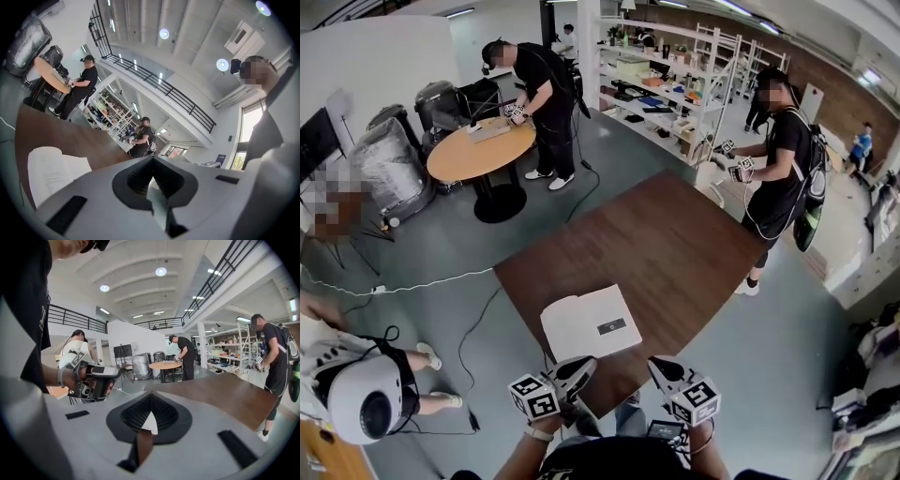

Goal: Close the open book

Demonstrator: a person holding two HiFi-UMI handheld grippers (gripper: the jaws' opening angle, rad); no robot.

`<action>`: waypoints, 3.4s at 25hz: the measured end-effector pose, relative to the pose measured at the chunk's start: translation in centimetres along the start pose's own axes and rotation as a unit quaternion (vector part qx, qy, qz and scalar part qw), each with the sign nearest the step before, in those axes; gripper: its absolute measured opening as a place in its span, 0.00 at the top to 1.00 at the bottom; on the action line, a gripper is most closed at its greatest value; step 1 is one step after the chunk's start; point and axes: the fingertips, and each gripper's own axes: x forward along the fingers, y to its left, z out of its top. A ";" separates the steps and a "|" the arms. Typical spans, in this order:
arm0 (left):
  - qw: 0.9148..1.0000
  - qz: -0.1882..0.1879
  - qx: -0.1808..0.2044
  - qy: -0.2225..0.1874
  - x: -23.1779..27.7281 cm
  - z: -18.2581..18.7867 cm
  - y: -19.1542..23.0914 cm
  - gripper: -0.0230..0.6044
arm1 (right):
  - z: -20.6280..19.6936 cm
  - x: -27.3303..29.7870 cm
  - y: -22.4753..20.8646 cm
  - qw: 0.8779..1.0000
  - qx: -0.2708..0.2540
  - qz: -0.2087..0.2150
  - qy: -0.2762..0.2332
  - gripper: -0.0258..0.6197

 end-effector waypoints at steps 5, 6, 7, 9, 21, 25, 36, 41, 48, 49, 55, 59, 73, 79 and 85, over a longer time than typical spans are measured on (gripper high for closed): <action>0.999 0.034 -0.026 -0.026 1.6 -0.4 2.2 0.96 | 0.9 0.5 -2.7 0.999 -0.024 0.024 0.001 0.98; 0.998 0.038 -0.033 -0.029 1.9 -0.7 2.5 0.96 | 1.0 0.5 -3.3 0.999 -0.026 0.025 0.002 0.98; 0.998 0.041 -0.042 -0.031 2.2 -1.2 2.9 0.96 | 0.9 0.4 -4.0 0.999 -0.027 0.025 0.002 0.98; 0.996 0.042 -0.063 -0.037 2.8 -2.1 3.8 0.96 | 0.8 0.1 -5.0 0.999 -0.027 0.022 0.002 0.98; 0.972 0.017 -0.221 -0.072 5.6 -7.2 7.9 0.96 | -0.9 -2.9 -8.2 1.000 -0.011 0.011 0.022 0.98; 0.950 0.021 -0.291 -0.109 5.7 -8.9 9.6 0.95 | -1.8 -3.7 -8.5 0.999 -0.016 0.012 0.039 0.98; 0.925 0.028 -0.331 -0.186 5.7 -10.7 14.3 0.93 | -4.3 -6.2 -10.1 0.996 -0.007 -0.039 0.074 0.98; 0.920 0.014 -0.334 -0.204 6.3 -11.1 15.0 0.84 | -4.6 -7.8 -10.8 0.995 -0.001 -0.066 0.080 0.98; 0.905 0.014 -0.359 -0.227 5.3 -12.4 17.0 0.71 | -4.7 -9.6 -10.6 0.989 0.001 -0.110 0.100 0.98; 0.903 0.016 -0.363 -0.228 5.3 -12.7 17.3 0.70 | -5.1 -10.2 -10.7 0.988 0.004 -0.116 0.103 0.98; 0.903 0.010 -0.383 -0.194 6.2 -15.4 17.9 0.60 | -8.1 -13.0 -10.2 0.982 0.020 -0.143 0.118 0.98; 0.893 0.024 -0.401 -0.204 4.9 -16.2 19.6 0.55 | -8.8 -13.1 -8.9 0.980 0.022 -0.150 0.129 0.98; 0.859 0.090 -0.443 -0.239 1.9 -20.0 22.5 0.55 | -10.8 -14.0 -6.5 0.976 0.008 -0.138 0.167 0.98; 0.844 0.124 -0.456 -0.252 0.8 -22.3 24.9 0.55 | -11.5 -13.5 -5.7 0.975 -0.010 -0.123 0.186 0.98; 0.840 0.139 -0.457 -0.259 0.3 -22.8 26.2 0.55 | -11.9 -13.3 -4.8 0.972 -0.024 -0.111 0.206 0.98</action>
